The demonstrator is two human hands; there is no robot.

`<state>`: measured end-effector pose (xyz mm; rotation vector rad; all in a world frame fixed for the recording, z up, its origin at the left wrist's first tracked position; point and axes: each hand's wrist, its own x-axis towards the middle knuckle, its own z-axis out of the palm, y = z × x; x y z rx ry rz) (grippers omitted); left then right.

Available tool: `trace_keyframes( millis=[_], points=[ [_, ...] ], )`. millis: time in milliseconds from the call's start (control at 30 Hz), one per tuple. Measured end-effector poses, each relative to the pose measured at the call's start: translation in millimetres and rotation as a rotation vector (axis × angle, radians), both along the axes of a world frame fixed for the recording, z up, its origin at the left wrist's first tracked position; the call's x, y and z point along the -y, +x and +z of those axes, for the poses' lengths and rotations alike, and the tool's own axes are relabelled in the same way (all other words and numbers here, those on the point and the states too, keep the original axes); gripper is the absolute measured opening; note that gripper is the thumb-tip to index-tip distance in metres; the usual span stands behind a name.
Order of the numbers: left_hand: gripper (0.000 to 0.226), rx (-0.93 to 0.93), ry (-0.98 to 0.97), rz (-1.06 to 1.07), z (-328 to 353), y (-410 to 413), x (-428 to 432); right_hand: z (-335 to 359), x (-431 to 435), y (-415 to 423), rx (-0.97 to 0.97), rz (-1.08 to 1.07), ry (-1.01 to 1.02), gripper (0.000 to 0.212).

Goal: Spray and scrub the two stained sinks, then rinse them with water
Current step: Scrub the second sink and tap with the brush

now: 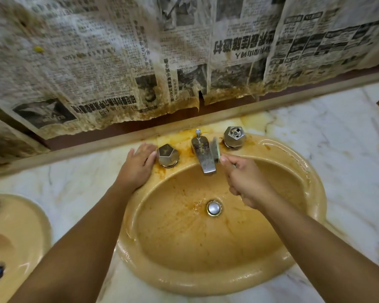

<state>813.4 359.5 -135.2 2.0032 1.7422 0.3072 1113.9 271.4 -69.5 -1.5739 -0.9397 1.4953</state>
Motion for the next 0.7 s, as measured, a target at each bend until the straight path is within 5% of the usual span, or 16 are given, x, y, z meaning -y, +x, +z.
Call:
trace_keyframes(
  millis=[267,700],
  points=[
    [0.052,-0.03,-0.007,-0.023,-4.4,-4.1,-0.9,2.5,86.3,-30.2,0.219,-0.113,0.228,0.04],
    [0.053,-0.065,0.005,-0.038,-4.7,-5.4,1.0,13.4,68.4,-35.9,0.299,-0.131,0.241,0.04]
  ],
)
